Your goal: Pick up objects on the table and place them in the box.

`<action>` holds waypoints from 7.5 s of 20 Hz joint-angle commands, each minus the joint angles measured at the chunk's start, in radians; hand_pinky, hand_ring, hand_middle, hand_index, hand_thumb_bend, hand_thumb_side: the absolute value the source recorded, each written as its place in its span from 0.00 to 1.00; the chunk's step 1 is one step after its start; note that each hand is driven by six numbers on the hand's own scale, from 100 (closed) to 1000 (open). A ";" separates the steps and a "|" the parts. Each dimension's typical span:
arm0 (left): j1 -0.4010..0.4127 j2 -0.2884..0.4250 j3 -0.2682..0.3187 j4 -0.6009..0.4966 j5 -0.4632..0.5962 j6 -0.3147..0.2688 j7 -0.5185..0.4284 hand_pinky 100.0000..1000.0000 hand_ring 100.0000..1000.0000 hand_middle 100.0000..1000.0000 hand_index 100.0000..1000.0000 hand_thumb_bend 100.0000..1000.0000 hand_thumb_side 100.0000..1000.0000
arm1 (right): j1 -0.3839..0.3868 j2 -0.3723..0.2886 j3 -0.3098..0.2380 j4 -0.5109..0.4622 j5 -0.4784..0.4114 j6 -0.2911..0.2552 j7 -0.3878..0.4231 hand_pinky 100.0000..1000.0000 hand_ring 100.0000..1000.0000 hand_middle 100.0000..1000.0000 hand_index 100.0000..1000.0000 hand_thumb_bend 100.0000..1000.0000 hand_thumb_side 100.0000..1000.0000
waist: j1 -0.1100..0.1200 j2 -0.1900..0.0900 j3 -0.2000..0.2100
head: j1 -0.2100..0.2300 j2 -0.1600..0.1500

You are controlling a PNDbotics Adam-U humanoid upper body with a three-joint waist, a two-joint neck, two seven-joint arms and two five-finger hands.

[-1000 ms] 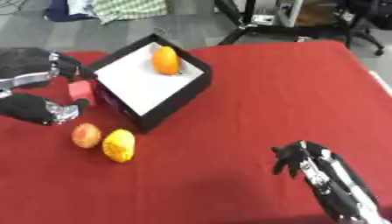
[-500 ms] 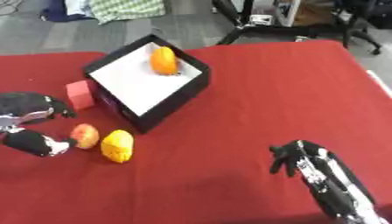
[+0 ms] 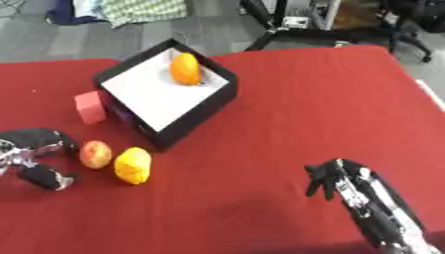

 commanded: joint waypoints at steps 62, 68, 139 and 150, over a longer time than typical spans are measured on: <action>-0.548 -0.321 0.012 0.481 -0.165 0.088 0.422 0.72 0.51 0.50 0.72 0.00 0.12 | -0.015 -0.004 0.017 -0.020 -0.013 0.013 0.010 0.88 0.41 0.18 0.52 0.00 0.61 | -0.003 -0.009 -0.040 | -0.013 -0.002; -0.552 -0.332 -0.002 0.480 -0.172 0.058 0.389 0.78 0.65 0.69 0.89 0.00 0.52 | -0.015 -0.005 0.016 -0.021 -0.015 0.013 0.010 0.88 0.41 0.18 0.52 0.00 0.60 | -0.003 -0.009 -0.041 | -0.016 -0.002; -0.079 0.001 -0.125 -0.314 0.134 -0.049 -0.078 0.83 0.74 0.74 0.89 0.00 0.51 | -0.008 -0.015 0.006 -0.023 0.011 0.010 -0.010 0.88 0.41 0.18 0.52 0.00 0.65 | 0.012 0.000 -0.003 | -0.071 -0.002; -0.061 -0.032 -0.154 -0.250 0.085 -0.057 -0.022 0.81 0.70 0.68 0.84 0.00 0.42 | -0.007 -0.015 0.007 -0.023 0.012 0.011 -0.009 0.88 0.41 0.18 0.52 0.00 0.66 | 0.012 0.003 -0.002 | -0.073 -0.002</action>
